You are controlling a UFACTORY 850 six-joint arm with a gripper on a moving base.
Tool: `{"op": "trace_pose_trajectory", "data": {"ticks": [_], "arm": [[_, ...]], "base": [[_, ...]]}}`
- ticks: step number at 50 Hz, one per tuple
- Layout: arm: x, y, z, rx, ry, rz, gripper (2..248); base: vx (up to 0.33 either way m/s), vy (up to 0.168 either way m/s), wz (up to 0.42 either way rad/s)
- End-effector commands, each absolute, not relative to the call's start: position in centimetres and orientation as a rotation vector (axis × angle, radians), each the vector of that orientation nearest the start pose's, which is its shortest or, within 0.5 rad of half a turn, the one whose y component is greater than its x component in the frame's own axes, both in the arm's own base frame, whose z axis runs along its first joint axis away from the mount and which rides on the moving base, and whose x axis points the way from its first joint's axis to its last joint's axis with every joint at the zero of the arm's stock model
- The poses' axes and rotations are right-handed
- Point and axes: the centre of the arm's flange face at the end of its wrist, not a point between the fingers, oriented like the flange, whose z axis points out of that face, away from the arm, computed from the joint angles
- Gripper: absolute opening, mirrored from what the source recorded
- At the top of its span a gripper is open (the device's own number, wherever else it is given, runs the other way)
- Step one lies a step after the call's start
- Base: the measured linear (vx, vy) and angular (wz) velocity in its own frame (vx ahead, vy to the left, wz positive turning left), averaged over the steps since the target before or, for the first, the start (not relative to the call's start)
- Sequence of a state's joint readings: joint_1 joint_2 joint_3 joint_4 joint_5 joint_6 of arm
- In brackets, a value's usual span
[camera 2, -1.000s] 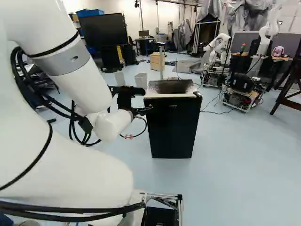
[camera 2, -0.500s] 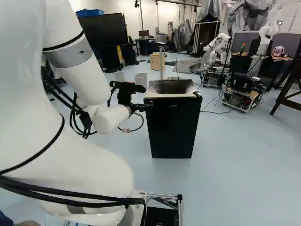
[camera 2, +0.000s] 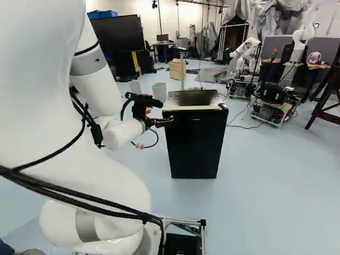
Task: Grab a drink from the fridge
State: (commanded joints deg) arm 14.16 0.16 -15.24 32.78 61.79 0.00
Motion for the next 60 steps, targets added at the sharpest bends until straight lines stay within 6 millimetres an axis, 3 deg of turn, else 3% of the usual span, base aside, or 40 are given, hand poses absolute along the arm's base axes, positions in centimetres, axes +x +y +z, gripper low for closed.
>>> {"op": "trace_pose_trajectory", "data": {"ticks": [33,60], "arm": [[33.4,6.4,33.6,-2.518,0.698,-2.041,247],[35.1,10.2,31.4,-2.557,0.592,-2.0,247]], "base": [[0.0,0.0,0.0],[0.0,0.0,0.0]]}}
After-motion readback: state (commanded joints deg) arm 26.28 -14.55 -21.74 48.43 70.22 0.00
